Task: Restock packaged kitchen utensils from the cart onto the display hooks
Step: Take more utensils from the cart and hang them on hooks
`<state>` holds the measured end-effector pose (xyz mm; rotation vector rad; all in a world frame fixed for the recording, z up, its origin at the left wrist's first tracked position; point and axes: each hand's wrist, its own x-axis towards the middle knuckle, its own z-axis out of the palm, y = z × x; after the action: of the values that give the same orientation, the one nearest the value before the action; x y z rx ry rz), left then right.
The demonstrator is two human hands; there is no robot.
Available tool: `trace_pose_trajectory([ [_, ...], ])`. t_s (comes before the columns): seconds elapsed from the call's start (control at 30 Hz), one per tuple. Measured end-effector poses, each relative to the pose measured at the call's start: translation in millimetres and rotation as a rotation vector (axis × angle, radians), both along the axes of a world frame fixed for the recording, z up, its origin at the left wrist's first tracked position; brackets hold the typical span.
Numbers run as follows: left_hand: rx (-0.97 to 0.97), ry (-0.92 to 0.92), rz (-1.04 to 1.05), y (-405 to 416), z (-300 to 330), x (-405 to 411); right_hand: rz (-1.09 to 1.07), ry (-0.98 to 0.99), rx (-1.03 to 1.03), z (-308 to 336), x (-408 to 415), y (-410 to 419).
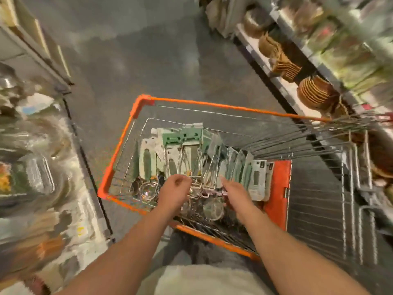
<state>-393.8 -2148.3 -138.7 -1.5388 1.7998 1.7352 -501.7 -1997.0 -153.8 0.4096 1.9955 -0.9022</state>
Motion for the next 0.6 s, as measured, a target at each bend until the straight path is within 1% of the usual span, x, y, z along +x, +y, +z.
trace_pose_trajectory([
  [0.1, -0.010, -0.008, -0.085, -25, -14, -10, -0.097, 0.003, -0.004, -7, 9, -5],
  [0.2, -0.068, -0.027, -0.159, -48, -27, -26, -0.126, 0.017, 0.044, -16, 11, -9],
  [0.33, -0.051, -0.049, -0.148, -59, -33, -45, -0.155, 0.018, 0.071, -28, -1, -14],
  [0.5, -0.056, -0.088, -0.139, -61, -49, -61, -0.167, 0.012, 0.032, -55, -27, -26],
  [0.6, -0.065, -0.098, -0.185, -54, -55, -69, -0.163, -0.009, -0.001, -72, -40, -29],
])
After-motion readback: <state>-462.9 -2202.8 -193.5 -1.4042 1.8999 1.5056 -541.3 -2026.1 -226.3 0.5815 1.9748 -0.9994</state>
